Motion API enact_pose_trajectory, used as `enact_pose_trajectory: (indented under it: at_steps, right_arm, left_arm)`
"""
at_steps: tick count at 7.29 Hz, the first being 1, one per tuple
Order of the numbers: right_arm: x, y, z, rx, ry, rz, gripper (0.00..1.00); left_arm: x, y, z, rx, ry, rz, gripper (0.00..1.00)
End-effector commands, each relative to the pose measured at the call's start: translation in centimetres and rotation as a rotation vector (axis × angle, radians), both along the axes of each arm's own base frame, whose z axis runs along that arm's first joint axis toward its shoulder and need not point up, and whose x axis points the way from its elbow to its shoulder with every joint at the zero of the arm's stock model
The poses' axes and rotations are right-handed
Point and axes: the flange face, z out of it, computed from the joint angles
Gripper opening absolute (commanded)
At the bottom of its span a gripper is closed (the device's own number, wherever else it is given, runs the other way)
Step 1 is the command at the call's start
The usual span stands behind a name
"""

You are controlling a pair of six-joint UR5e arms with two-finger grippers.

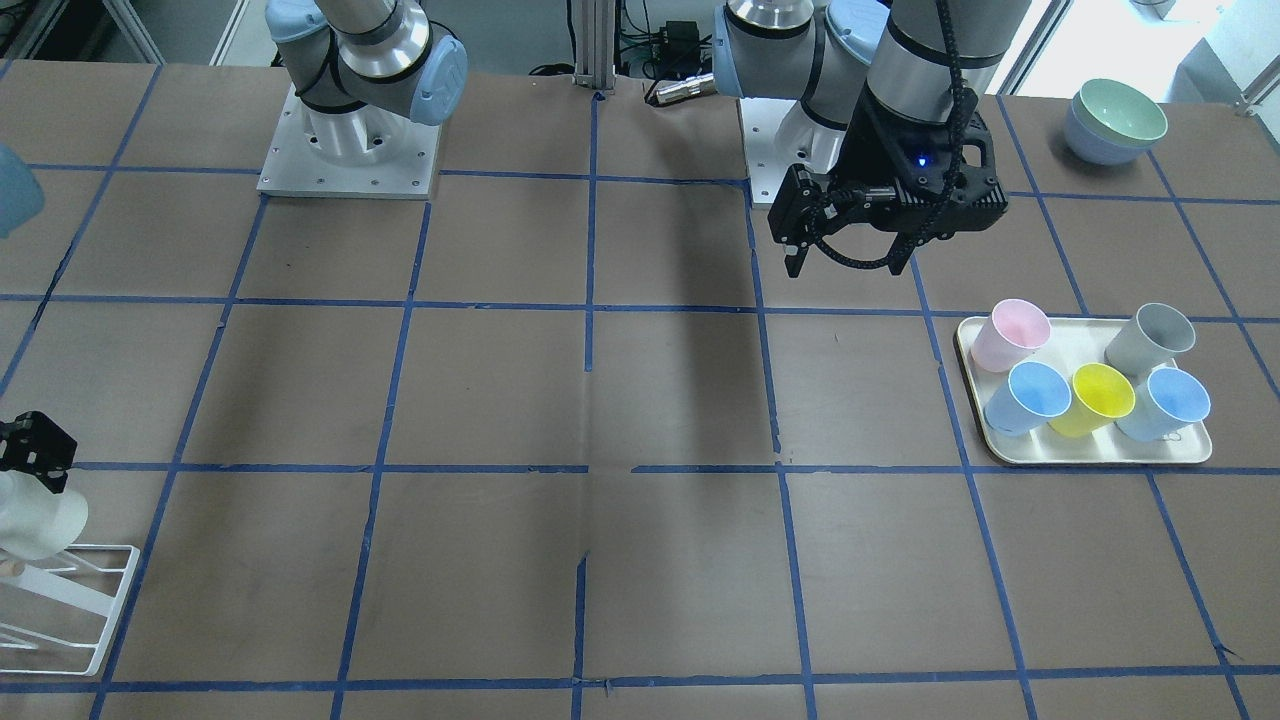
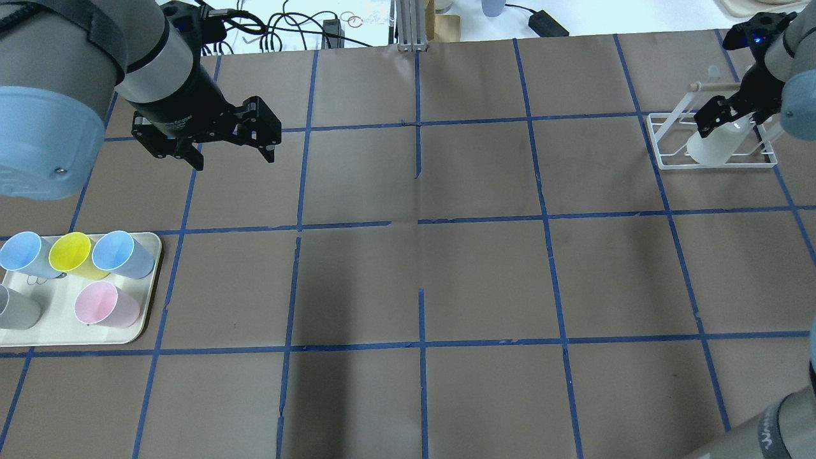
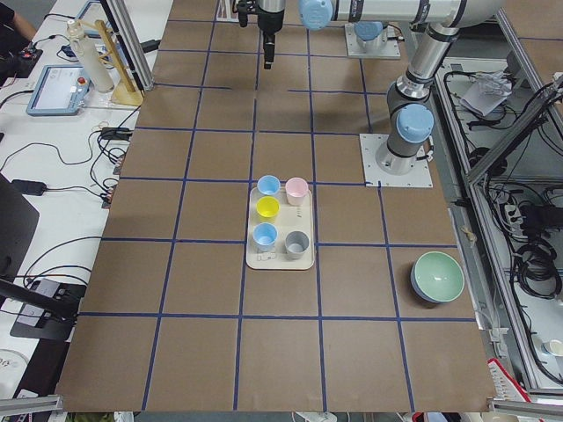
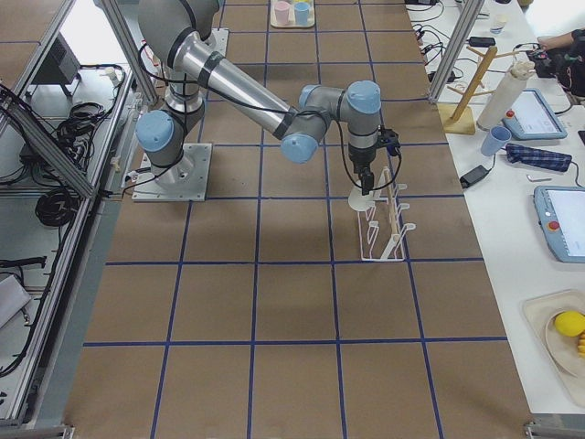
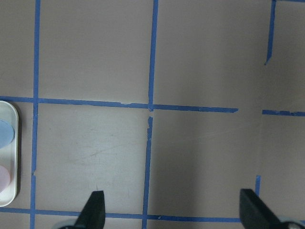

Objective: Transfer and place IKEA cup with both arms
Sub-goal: 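Lower the right gripper and close it on the white cup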

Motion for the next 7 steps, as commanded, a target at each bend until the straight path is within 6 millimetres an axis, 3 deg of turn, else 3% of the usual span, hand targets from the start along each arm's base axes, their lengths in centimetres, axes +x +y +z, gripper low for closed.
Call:
enact_pose_trajectory:
  at_steps: [1, 5, 7]
  right_arm:
    - [-0.2, -0.3, -0.7, 0.01, -0.003, 0.0, 1.0]
    - [-0.5, -0.4, -2.0, 0.035, -0.012, -0.004, 0.94]
    - [-0.5, -0.5, -1.8, 0.032, -0.013, -0.007, 0.82]
  left_arm:
    - [0.0, 0.0, 0.0, 0.0, 0.0, 0.0, 1.0]
    - [0.0, 0.0, 0.0, 0.0, 0.0, 0.0, 1.0]
    - [0.0, 0.0, 0.0, 0.0, 0.0, 0.0, 1.0]
